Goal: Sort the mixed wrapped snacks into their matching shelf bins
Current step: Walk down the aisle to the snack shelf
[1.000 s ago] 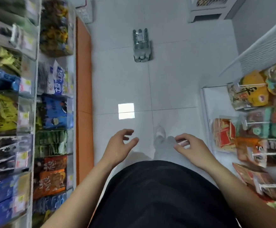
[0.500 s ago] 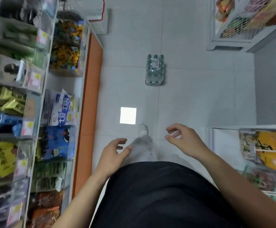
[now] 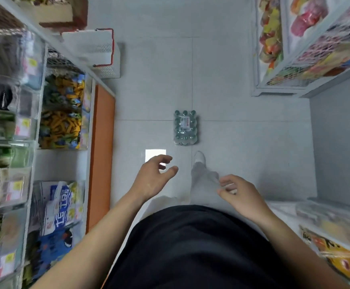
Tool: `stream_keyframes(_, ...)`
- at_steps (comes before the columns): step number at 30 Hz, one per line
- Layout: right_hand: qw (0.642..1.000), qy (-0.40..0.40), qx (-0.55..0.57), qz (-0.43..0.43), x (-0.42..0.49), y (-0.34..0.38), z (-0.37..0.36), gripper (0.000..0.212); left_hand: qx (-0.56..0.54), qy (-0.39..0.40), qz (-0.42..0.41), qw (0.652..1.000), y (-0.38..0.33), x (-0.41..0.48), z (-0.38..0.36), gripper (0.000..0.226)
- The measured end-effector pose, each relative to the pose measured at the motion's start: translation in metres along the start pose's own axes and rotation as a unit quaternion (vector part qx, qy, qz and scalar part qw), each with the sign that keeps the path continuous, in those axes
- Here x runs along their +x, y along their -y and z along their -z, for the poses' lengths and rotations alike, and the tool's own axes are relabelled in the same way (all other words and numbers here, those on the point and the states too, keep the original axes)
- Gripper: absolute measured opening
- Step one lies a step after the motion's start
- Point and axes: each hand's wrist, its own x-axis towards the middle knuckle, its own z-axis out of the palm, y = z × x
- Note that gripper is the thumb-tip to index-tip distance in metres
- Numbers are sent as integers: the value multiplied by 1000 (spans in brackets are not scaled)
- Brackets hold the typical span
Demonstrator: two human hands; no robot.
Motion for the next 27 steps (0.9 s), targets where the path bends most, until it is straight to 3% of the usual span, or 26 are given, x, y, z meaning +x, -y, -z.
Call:
stream_keyframes(10, 985, 93, -83, 116, 179, 192, 74, 22, -90, -99, 94, 986, -39, 71, 82, 19)
stream_keyframes(20, 966, 128, -172, 145, 306, 370, 37, 26, -157, -141, 118, 970, -21, 178, 206, 32)
stream_keyframes(27, 927, 179, -236, 231, 361, 507, -24, 30, -200, -206, 120, 950, -11, 230, 316, 35)
